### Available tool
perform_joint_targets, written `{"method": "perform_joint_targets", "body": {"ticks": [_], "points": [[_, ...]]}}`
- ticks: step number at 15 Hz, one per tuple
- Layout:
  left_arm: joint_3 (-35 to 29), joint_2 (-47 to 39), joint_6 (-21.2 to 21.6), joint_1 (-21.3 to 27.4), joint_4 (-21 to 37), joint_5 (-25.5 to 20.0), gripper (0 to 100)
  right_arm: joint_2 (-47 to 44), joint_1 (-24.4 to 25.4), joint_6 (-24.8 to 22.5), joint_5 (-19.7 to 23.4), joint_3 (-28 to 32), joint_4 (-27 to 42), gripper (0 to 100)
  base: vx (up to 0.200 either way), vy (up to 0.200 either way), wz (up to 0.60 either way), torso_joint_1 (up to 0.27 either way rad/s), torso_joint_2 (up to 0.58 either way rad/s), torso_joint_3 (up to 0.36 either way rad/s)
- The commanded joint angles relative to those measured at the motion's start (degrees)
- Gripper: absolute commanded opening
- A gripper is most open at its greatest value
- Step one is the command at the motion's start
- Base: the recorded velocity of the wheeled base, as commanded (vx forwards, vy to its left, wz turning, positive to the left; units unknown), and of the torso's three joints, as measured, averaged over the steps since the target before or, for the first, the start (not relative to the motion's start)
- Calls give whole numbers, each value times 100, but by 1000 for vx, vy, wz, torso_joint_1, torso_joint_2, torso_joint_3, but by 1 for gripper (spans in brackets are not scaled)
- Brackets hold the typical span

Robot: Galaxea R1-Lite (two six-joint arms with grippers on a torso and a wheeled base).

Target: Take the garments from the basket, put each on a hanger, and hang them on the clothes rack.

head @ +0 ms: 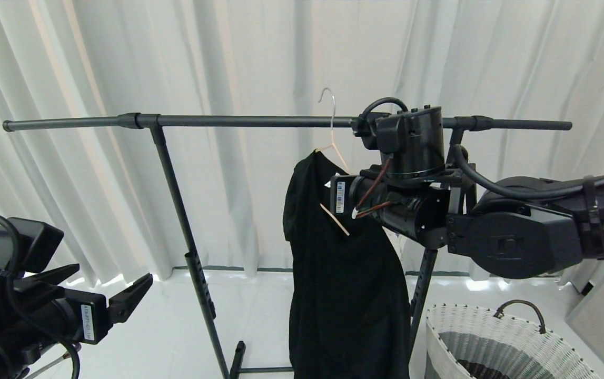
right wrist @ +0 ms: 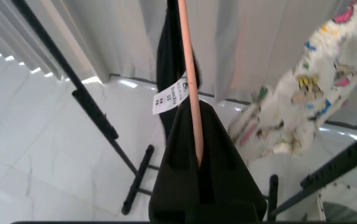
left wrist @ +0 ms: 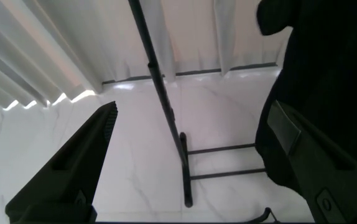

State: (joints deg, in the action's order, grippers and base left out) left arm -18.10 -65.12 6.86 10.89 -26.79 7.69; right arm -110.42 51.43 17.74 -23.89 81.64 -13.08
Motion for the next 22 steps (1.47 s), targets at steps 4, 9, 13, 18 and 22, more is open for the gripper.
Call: {"method": "perform_joint_targets", "body": {"ticks": [4,9,13,18,22], "points": [[0,-9,-1,353,-1,-5,100,21,-19,2,8,1,7,0,50,0,0,-1,1,1],[114,0,-1,757,-1,4,100,-243,-406,-95,254,247,16,0,0,0,0,0,0,0],[149,61,-1,836,-1,4,100,-718,-652,-200,342,757,42,0,0,0,0,0,0,0],[158,79,-1,836,-1,4,100,-1069,-626,-244,359,977,78,0,0,0,0,0,0,0],[158,79,-1,836,-1,4,100,-1131,-617,-236,359,985,69,0,0,0,0,0,0,0]]}}
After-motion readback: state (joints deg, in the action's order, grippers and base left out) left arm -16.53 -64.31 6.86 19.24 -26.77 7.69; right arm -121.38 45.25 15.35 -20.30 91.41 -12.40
